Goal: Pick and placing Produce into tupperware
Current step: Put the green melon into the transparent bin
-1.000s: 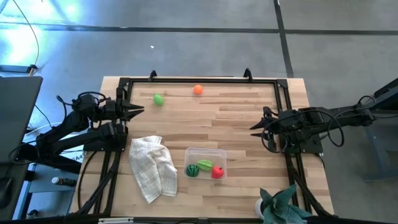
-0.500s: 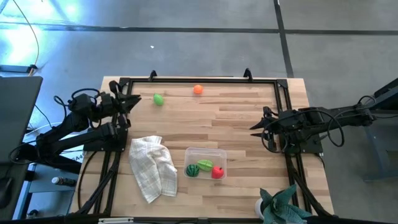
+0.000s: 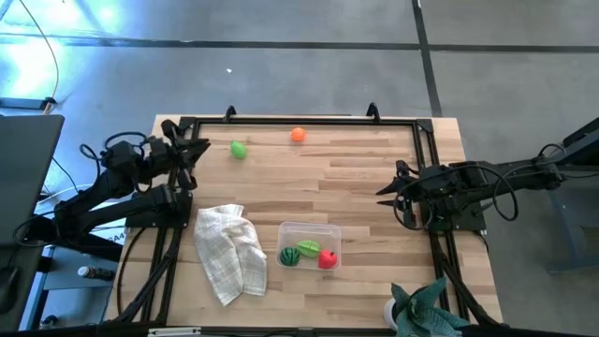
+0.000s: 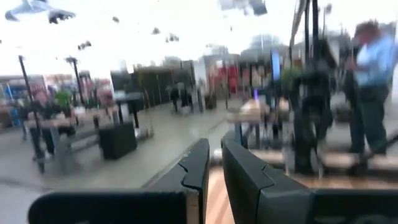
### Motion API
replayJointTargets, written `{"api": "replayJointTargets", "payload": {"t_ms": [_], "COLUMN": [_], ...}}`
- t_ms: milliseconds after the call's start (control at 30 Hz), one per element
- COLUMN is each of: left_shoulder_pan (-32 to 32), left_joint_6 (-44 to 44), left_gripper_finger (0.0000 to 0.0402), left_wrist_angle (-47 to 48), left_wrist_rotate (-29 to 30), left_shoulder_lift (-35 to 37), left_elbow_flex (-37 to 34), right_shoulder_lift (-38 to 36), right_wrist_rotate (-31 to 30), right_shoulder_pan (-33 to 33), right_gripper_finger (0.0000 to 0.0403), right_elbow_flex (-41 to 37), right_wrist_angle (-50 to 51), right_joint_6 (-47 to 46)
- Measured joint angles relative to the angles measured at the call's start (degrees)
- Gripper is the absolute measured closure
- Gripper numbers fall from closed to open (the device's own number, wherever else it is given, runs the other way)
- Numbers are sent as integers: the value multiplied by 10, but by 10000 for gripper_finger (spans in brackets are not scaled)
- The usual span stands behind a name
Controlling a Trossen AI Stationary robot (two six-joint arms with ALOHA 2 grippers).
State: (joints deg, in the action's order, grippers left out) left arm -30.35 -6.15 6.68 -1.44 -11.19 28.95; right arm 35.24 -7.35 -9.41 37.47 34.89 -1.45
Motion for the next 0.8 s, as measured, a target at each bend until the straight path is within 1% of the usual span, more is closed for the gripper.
{"api": "replayJointTargets", "payload": {"t_ms": [67,167,267,300,367,433,467,567,700,800], "left_shoulder_pan": [0,0,0,0,0,0,0,0,0,-1], "left_joint_6": [4,5,4,5,8,18,19,39,155,213], "left_gripper_finger": [364,364,364,364,364,364,364,364,364,364], "left_wrist_angle": [-62,-194,-315,-330,-311,-241,-188,8,300,490], "left_wrist_rotate": [0,1,35,55,95,128,145,207,302,324], "left_shoulder_lift": [-3,-18,-47,-59,-89,-129,-152,-239,-372,-478], "left_elbow_flex": [0,0,1,5,29,70,98,203,362,469], "right_shoulder_lift": [0,0,0,0,0,0,0,0,0,0], "right_wrist_rotate": [0,0,0,0,0,0,0,0,0,0], "right_shoulder_pan": [0,0,0,0,0,0,0,0,0,0], "right_gripper_finger": [297,297,297,297,297,297,297,297,297,297], "right_elbow_flex": [0,0,0,0,0,0,0,0,0,0], "right_wrist_angle": [0,0,0,0,0,0,0,0,0,0], "right_joint_6": [0,0,0,0,0,0,0,0,0,0]}}
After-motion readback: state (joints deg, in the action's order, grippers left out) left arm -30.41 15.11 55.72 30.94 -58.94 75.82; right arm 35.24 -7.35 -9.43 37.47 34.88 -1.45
